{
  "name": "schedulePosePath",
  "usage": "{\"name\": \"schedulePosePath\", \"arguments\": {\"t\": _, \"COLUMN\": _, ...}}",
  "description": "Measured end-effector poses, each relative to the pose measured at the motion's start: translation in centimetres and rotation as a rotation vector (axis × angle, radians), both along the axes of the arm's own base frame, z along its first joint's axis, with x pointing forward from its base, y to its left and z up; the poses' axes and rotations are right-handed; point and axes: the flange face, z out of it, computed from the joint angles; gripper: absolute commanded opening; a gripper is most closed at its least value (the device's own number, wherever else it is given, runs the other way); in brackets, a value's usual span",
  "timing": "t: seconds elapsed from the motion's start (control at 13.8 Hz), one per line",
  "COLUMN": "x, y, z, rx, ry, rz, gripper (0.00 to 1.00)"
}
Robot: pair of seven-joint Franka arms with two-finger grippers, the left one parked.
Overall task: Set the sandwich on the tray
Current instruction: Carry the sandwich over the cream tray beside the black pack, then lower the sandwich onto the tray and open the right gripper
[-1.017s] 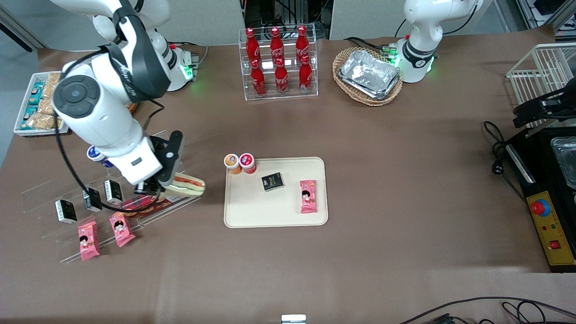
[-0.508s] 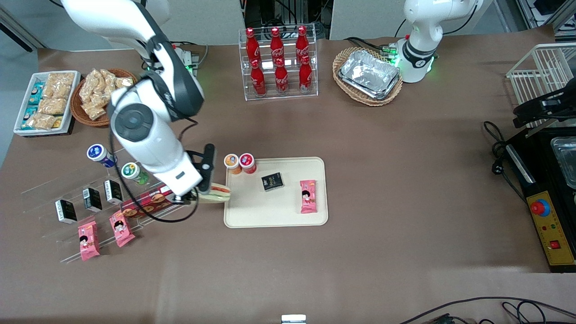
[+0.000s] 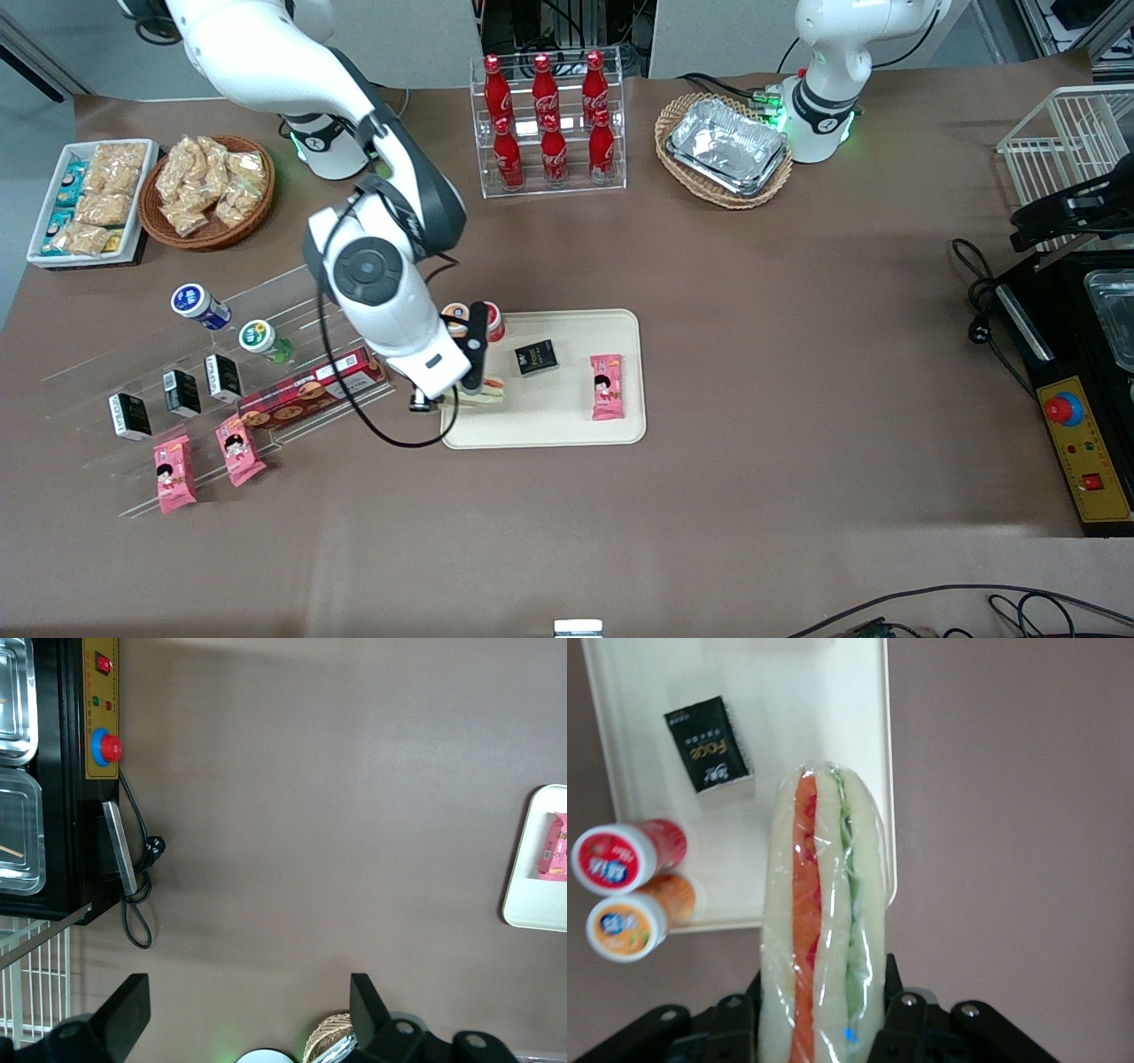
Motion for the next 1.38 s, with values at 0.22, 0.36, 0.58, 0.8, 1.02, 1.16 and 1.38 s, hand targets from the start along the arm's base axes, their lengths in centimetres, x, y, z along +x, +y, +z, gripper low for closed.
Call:
{"name": "schedulePosePath", "arguments": {"t": 0.22, "x": 0.7, "y": 0.9, "z": -3.0, "rx": 0.007, "ry": -0.014, "rz": -0.01, "gripper": 0.5}}
{"name": "schedulePosePath", "arguments": {"t": 0.36, "x": 1.2, "y": 1.0, "z": -4.3, "rx": 0.013, "ry": -0.027, "rz": -0.015, "gripper": 0.5}}
{"name": "schedulePosePath", "arguments": {"t": 0.58, "x": 1.6, "y": 1.3, "z": -5.9, "rx": 0.023, "ry": -0.044, "rz": -0.022, "gripper": 0.5}}
{"name": "schedulePosePath", "arguments": {"t": 0.8, "x": 1.6, "y": 1.7, "z": -7.4, "rx": 0.026, "ry": -0.045, "rz": -0.035, "gripper": 0.5}}
{"name": "schedulePosePath", "arguments": {"t": 1.02, "x": 0.7, "y": 3.1, "z": -9.1, "rx": 0.017, "ry": -0.025, "rz": -0.044, "gripper": 0.5}}
{"name": "schedulePosePath", "arguments": {"t": 1.16, "x": 0.4, "y": 3.7, "z": -10.6, "rx": 0.009, "ry": -0.013, "rz": -0.042, "gripper": 0.5}}
{"name": "schedulePosePath", "arguments": {"t": 1.38, "x": 0.0, "y": 4.5, "z": -12.1, "rx": 0.008, "ry": -0.011, "rz": -0.029, "gripper": 0.51}}
